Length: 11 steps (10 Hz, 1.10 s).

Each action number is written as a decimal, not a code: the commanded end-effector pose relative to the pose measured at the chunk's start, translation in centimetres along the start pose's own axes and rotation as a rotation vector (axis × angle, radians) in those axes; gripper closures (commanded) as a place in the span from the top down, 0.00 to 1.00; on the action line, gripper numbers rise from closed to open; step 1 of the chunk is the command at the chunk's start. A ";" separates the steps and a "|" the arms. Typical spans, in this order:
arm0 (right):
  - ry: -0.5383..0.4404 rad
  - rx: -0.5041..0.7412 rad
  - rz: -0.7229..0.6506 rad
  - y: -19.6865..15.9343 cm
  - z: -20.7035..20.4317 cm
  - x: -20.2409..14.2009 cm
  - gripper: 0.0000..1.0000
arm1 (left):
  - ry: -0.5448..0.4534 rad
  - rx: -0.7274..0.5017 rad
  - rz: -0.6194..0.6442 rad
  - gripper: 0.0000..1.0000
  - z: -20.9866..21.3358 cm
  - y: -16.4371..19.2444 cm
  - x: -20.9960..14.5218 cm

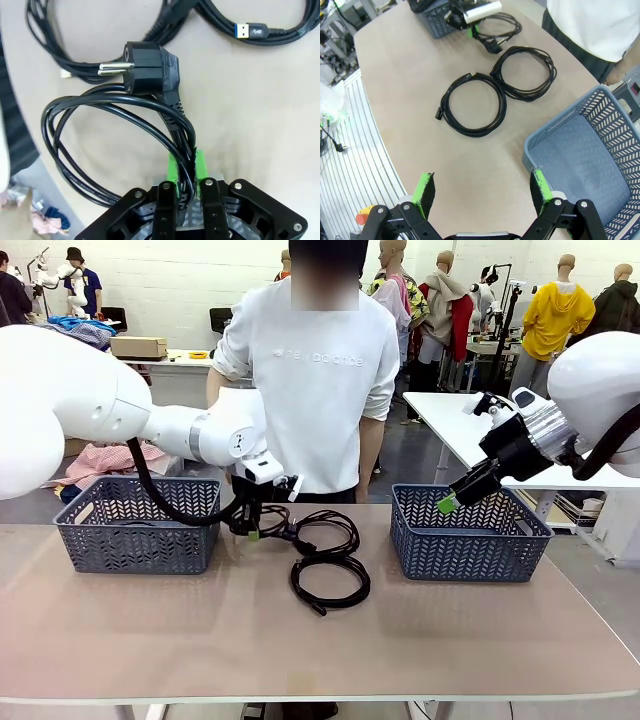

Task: Organize the cables according to human instructions.
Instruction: Pick up a bundle of cables and place it in the basket indicated by the human.

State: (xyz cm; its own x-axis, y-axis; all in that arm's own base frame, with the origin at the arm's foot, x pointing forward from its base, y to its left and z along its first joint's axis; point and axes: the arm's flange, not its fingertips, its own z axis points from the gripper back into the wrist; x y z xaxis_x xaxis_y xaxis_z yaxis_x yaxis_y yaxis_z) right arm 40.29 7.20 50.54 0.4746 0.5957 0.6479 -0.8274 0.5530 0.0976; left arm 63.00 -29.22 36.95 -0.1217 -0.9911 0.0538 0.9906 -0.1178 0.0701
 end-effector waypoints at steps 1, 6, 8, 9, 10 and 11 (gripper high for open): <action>-0.028 0.016 0.009 -0.2 0.0 0.1 1.00 | 0.042 0.058 -0.004 0.00 3.0 0.1 0.6; -0.028 0.016 0.009 -0.2 0.0 0.1 1.00 | 0.017 0.128 0.026 0.00 12.3 -2.5 0.6; -0.028 0.016 0.009 -0.2 0.0 0.1 1.00 | -0.012 0.180 0.105 0.00 15.5 -5.6 -2.5; -0.028 0.016 0.009 -0.2 0.0 0.1 1.00 | -0.022 0.205 0.153 0.00 16.6 -7.3 -4.4; -0.028 0.016 0.009 -0.2 0.0 0.1 1.00 | -0.018 0.221 0.213 0.00 17.3 -8.5 -6.4; -0.028 0.016 0.009 -0.2 0.0 0.1 1.00 | -0.012 0.230 0.277 0.00 17.4 -9.5 -8.5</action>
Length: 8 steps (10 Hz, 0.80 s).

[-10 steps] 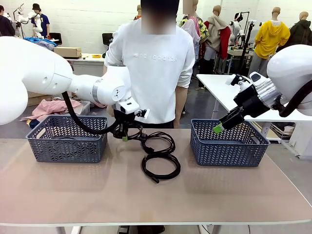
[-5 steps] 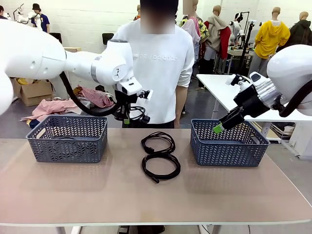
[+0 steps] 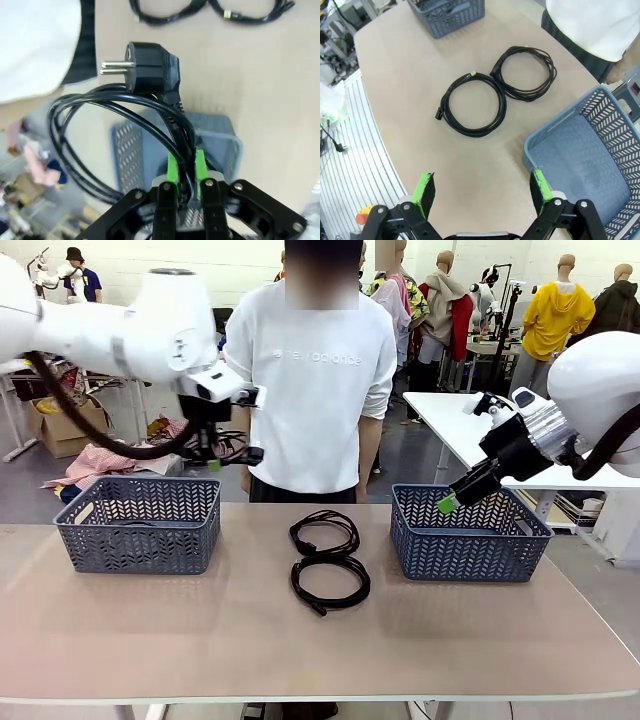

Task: Organize the cables according to human instructions.
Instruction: Pick up a bundle of cables and place it in the basket indicated by the human.

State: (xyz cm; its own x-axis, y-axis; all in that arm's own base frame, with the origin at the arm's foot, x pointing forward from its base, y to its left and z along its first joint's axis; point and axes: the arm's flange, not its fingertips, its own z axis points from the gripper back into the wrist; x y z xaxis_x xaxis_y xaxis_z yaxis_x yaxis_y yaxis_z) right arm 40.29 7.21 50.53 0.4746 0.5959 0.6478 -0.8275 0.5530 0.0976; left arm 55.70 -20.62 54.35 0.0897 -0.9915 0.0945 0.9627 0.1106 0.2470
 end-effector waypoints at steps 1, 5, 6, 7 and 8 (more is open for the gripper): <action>-0.028 0.016 0.009 -0.2 0.0 0.1 1.00 | 0.002 0.039 0.127 0.00 -0.6 -2.7 -4.7; -0.028 0.016 0.009 -0.2 0.0 0.1 1.00 | 0.032 0.068 0.285 0.00 -2.0 -2.5 -10.9; -0.028 0.016 0.009 -0.2 0.0 0.1 1.00 | 0.021 0.068 0.299 0.00 -2.8 -1.8 -12.0; -0.028 0.016 0.009 -0.2 0.0 0.1 1.00 | 0.026 0.057 0.308 0.00 -3.4 -1.3 -12.5; -0.028 0.016 0.009 -0.2 0.0 0.1 1.00 | 0.025 0.032 0.318 0.00 -4.3 -0.8 -12.8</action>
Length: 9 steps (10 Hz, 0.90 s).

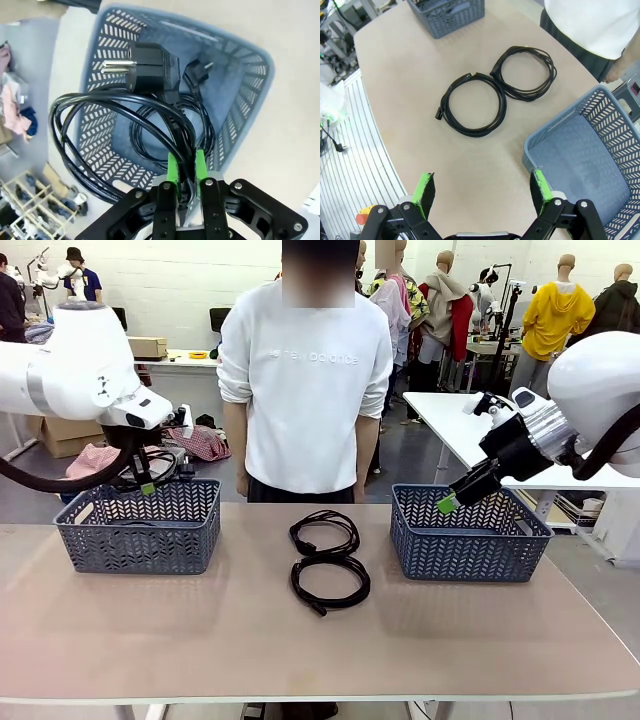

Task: Organize the cables according to human instructions.
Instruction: Pick up a bundle of cables and place it in the basket indicated by the human.

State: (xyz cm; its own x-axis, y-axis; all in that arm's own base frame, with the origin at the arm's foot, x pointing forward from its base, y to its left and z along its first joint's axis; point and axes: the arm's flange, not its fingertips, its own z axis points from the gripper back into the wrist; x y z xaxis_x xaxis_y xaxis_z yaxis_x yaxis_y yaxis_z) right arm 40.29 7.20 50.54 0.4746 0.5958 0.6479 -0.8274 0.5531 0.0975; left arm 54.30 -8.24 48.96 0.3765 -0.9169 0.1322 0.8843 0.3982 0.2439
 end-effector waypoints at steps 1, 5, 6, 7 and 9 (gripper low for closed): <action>-0.028 0.016 0.009 -0.2 0.0 0.1 1.00 | -0.006 -0.011 0.026 0.00 -1.0 0.7 0.1; -0.028 0.016 0.009 -0.2 0.0 0.1 1.00 | -0.022 0.007 0.063 0.00 -3.3 2.0 0.4; -0.028 0.016 0.009 -0.2 0.0 0.1 1.00 | -0.017 -0.001 0.065 0.00 -3.7 2.4 0.6; -0.028 0.016 0.009 -0.2 0.0 0.1 1.00 | -0.010 -0.009 0.063 0.00 -4.0 2.5 0.7; -0.028 0.016 0.009 -0.2 0.0 0.1 1.00 | 0.002 -0.029 0.071 0.34 -3.9 2.7 0.5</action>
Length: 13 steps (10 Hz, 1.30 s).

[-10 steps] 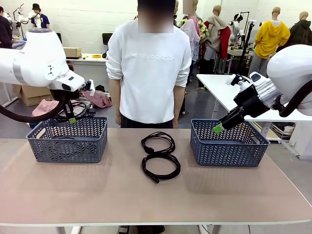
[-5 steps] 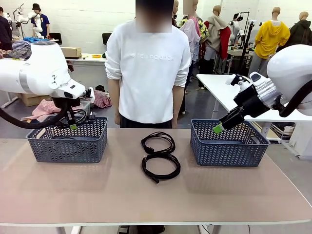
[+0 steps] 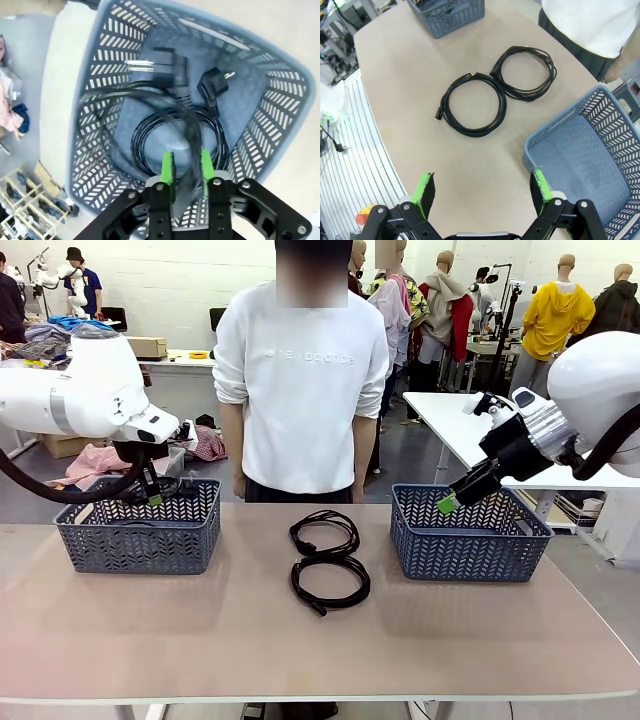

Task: Organize the cables according to human instructions.
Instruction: Pick up a bundle of cables and place it in the basket indicated by the human.

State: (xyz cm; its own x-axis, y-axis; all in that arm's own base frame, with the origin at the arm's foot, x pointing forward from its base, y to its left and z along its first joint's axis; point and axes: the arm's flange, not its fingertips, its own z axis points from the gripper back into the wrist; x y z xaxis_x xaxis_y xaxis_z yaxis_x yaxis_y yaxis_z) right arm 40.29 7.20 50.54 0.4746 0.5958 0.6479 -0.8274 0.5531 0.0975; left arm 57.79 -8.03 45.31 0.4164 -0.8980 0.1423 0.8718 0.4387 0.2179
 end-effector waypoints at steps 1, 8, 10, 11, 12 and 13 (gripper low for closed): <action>-0.028 0.016 0.009 -0.2 0.0 0.1 1.00 | 0.001 -0.011 0.037 0.53 0.8 0.5 0.0; -0.028 0.016 0.009 -0.2 0.0 0.1 1.00 | 0.010 -0.066 0.051 0.99 1.0 0.4 0.8; -0.028 0.016 0.009 -0.2 0.0 0.1 1.00 | 0.002 -0.079 0.062 1.00 1.1 0.1 0.5; -0.028 0.016 0.009 -0.2 0.0 0.1 1.00 | -0.006 -0.083 0.068 1.00 1.2 -0.1 0.4; -0.028 0.016 0.009 -0.2 0.0 0.1 1.00 | -0.017 -0.081 0.071 1.00 1.3 -0.2 0.5; -0.028 0.016 0.009 -0.2 0.0 0.1 1.00 | -0.025 -0.112 0.099 1.00 1.2 -0.2 0.8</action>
State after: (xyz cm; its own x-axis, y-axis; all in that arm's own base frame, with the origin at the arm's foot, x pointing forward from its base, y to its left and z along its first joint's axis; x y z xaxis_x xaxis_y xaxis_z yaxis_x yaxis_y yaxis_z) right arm 40.29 7.20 50.54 0.4746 0.5958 0.6479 -0.8274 0.5531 0.0975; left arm 57.90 -8.81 46.22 0.4695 -0.8684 0.1596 0.8620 0.4899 0.1302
